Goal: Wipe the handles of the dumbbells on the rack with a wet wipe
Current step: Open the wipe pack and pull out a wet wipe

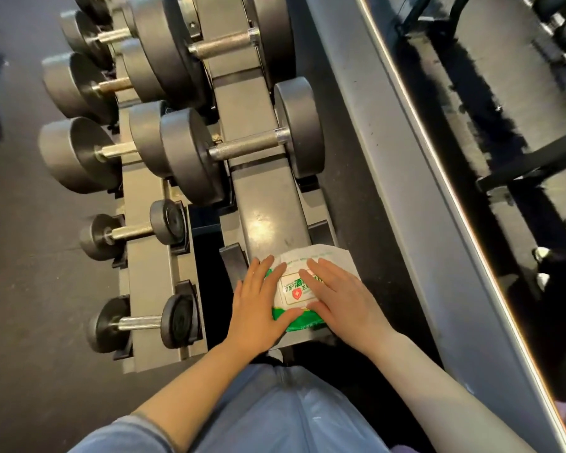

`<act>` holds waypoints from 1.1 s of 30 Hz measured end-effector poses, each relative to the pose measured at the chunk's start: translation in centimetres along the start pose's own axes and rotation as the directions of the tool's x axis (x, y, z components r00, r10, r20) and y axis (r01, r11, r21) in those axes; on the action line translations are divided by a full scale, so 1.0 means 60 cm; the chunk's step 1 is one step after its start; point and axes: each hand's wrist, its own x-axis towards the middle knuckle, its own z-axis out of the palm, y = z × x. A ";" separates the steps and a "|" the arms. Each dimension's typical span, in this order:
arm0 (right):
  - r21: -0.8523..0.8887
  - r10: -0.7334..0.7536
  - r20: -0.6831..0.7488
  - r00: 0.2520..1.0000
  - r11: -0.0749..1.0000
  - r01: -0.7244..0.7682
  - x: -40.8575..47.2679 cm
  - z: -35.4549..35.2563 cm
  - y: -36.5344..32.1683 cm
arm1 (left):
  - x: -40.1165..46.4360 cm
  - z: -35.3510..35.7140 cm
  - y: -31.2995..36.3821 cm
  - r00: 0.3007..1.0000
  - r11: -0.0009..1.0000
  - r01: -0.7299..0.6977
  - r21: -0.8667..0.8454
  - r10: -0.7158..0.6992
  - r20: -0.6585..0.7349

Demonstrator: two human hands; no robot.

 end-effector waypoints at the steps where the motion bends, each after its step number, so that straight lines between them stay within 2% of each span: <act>1: 0.003 -0.022 0.010 1.000 1.000 0.022 0.003 -0.002 0.004 | 0.000 0.000 0.001 1.000 1.000 0.009 -0.011 -0.009 0.001; 3: 0.130 -0.012 0.078 0.997 0.992 0.002 0.013 -0.014 0.010 | -0.001 -0.001 0.002 0.999 0.999 0.036 -0.036 -0.036 -0.002; 5: 0.378 0.089 0.181 0.980 0.913 -0.152 0.031 -0.034 0.014 | -0.002 -0.005 0.005 0.998 0.996 0.068 -0.051 -0.068 0.001; 7: 0.510 0.230 0.228 0.946 0.799 -0.318 0.062 -0.044 0.021 | -0.002 -0.008 0.010 0.995 0.994 0.098 -0.045 -0.098 -0.005; 8: 0.509 0.289 0.240 0.927 0.775 -0.374 0.081 -0.046 0.026 | -0.002 -0.009 0.013 0.995 0.994 0.102 -0.036 -0.103 -0.016; 11: 0.326 0.374 0.260 0.890 0.834 -0.445 0.122 -0.037 0.032 | -0.006 -0.009 0.023 0.993 0.996 0.087 -0.001 -0.087 -0.077; 13: 0.271 0.412 0.255 0.874 0.838 -0.474 0.129 -0.028 0.032 | -0.006 -0.012 0.029 0.994 0.997 0.059 0.045 -0.054 -0.095; 17: 0.428 0.471 0.188 0.862 0.751 -0.503 0.123 -0.037 0.026 | 0.012 -0.036 0.043 0.992 0.955 0.112 0.273 -0.124 0.030; 20: 0.504 0.456 -0.046 0.889 0.779 -0.374 0.070 -0.055 0.020 | 0.013 -0.044 0.055 0.985 0.916 0.120 0.384 -0.158 0.070; 21: 0.531 0.434 -0.083 0.897 0.781 -0.329 0.047 -0.057 0.020 | 0.010 -0.045 0.059 0.984 0.907 0.125 0.402 -0.166 0.070; 22: 0.563 0.425 -0.041 0.904 0.757 -0.331 0.027 -0.059 0.021 | 0.008 -0.044 0.062 0.986 0.900 0.118 0.421 -0.157 0.060; 24: 0.568 0.432 0.207 0.878 0.677 -0.467 0.001 -0.059 0.014 | 0.007 -0.039 0.067 1.000 0.893 0.001 0.450 0.004 -0.008; 25: 0.530 0.434 0.272 0.859 0.677 -0.510 -0.006 -0.053 0.011 | 0.011 -0.035 0.069 0.995 0.888 -0.079 0.453 0.096 -0.013; 27: 0.461 0.427 0.234 0.874 0.742 -0.486 -0.008 -0.045 0.003 | 0.019 -0.030 0.074 0.986 0.904 -0.163 0.395 0.161 0.037; 30: 0.354 0.407 0.140 0.902 0.830 -0.430 -0.003 -0.045 -0.018 | 0.026 -0.021 0.065 0.993 0.954 -0.115 0.277 0.116 0.015; 33: 0.255 0.442 0.064 0.895 0.859 -0.443 -0.003 -0.040 -0.040 | 0.027 -0.019 0.047 0.992 0.968 -0.108 0.226 0.119 -0.036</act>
